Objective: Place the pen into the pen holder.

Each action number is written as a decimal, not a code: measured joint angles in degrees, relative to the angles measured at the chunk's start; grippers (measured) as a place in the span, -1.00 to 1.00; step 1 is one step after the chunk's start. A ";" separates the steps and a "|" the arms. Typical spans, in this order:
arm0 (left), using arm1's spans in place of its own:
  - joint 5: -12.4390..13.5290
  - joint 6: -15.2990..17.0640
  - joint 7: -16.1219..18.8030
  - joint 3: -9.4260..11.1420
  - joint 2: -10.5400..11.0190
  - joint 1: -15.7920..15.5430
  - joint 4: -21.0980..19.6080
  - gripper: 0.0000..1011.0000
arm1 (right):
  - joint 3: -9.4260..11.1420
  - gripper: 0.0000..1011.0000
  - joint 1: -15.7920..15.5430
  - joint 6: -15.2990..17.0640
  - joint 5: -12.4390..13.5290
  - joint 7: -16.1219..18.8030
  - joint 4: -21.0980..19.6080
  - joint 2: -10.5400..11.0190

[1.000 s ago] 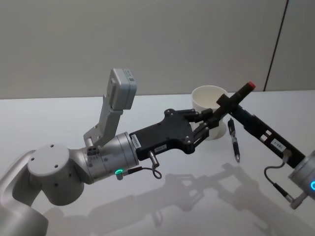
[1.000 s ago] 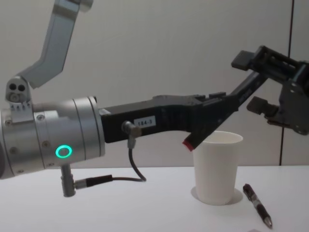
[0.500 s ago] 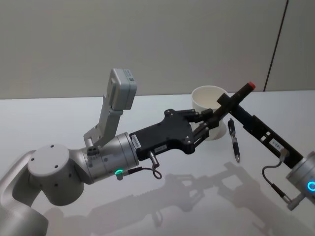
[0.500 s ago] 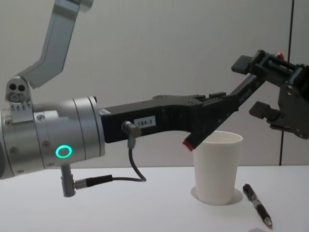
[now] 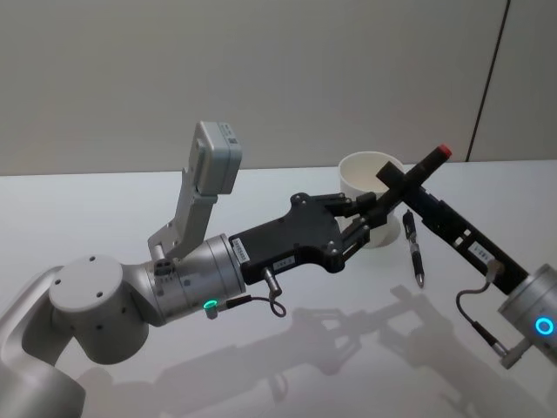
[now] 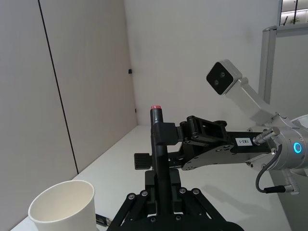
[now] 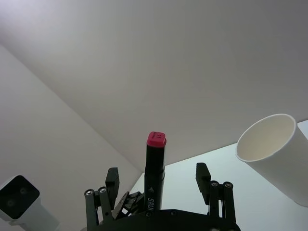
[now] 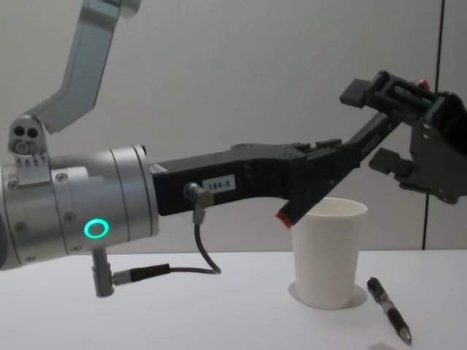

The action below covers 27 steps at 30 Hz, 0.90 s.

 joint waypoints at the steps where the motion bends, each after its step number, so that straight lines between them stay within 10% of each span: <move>1: 0.00 0.00 0.00 0.00 0.00 0.00 0.00 -0.65 | -0.04 0.98 0.06 0.01 -0.04 0.02 0.02 -0.02; 27: 0.00 0.00 0.00 0.00 0.00 0.00 0.00 -0.65 | -1.00 0.73 0.63 -0.27 0.05 -1.02 -0.06 0.12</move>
